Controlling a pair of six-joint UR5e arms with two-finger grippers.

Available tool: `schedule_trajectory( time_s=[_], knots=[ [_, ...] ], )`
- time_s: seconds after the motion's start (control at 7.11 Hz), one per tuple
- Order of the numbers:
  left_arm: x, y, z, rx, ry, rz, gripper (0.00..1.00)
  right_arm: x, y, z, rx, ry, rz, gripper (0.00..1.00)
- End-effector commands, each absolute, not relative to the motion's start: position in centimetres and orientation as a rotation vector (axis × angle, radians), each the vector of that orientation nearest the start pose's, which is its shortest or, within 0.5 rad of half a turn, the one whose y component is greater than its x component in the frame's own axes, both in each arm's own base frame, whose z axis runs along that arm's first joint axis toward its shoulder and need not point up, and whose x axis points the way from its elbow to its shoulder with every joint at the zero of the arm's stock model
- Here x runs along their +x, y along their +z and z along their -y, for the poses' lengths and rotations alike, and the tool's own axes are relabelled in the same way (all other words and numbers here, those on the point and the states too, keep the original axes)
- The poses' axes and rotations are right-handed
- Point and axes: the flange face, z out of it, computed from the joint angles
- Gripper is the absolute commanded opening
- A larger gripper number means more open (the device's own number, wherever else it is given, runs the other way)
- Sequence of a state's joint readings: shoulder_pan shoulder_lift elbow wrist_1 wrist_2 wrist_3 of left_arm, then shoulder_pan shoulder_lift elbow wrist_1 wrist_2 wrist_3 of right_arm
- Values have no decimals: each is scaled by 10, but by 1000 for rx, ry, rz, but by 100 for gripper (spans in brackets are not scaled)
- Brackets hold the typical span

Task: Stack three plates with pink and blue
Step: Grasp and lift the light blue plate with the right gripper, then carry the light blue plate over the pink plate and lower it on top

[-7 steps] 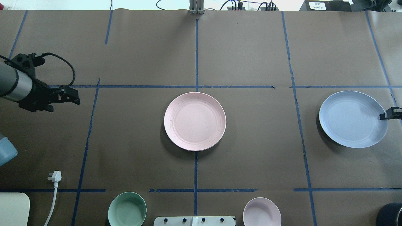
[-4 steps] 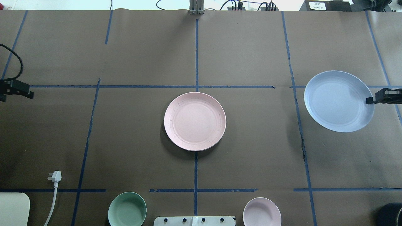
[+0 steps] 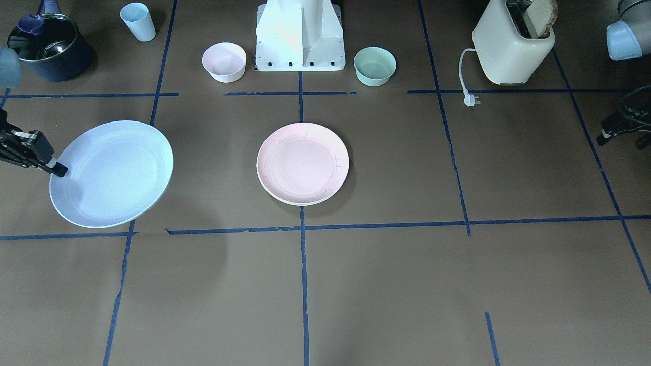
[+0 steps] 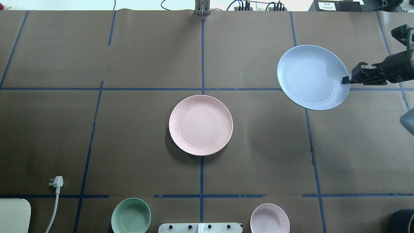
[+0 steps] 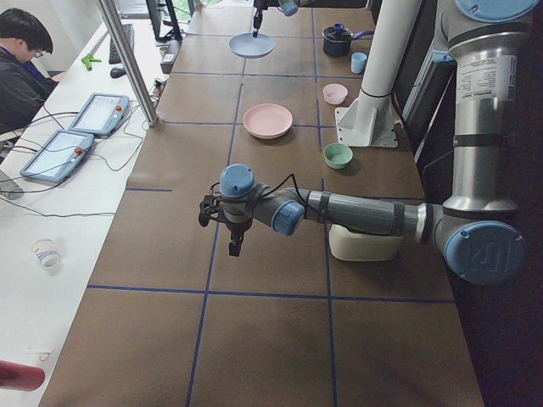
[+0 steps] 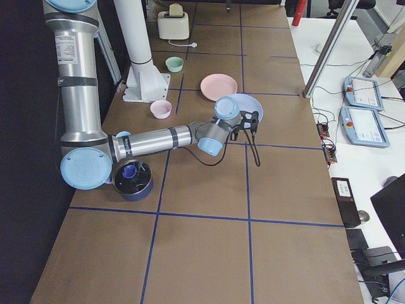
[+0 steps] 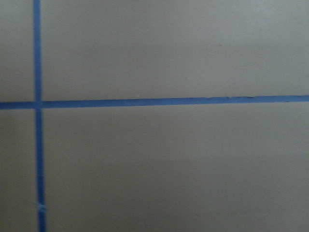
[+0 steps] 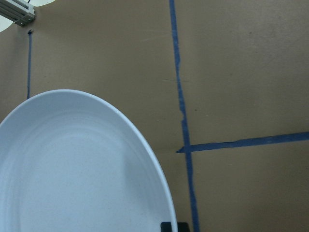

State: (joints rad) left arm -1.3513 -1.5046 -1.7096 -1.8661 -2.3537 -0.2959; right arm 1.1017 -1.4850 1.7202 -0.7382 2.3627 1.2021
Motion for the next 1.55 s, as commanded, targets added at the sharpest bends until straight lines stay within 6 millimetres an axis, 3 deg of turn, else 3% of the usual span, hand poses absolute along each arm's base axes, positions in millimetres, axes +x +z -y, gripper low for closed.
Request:
schedule_trajectory(
  time_s=[0.0, 0.28, 0.42, 0.56, 0.7, 0.84, 1.27, 1.41],
  knots=[
    [16, 599, 483, 136, 101, -813, 100, -263, 374, 493, 141, 172, 1164, 0],
    [17, 603, 482, 130, 100, -812, 100, -335, 325, 475, 113, 200, 1209, 1],
    [17, 603, 481, 128, 99, -812, 100, -394, 310, 448, 127, 201, 1204, 1],
    [16, 604, 481, 127, 97, -812, 100, -437, 291, 430, 154, 197, 1174, 1],
    [16, 606, 480, 124, 97, -812, 100, -471, 259, 419, 138, 199, 1121, 1],
    [16, 606, 480, 123, 97, -812, 100, -485, 253, 411, 143, 197, 1100, 1],
    [17, 604, 481, 124, 97, -813, 100, -487, 252, 409, 142, 195, 1100, 3],
    [17, 603, 482, 127, 98, -814, 100, -488, 255, 408, 137, 188, 1095, 43]
  ],
)
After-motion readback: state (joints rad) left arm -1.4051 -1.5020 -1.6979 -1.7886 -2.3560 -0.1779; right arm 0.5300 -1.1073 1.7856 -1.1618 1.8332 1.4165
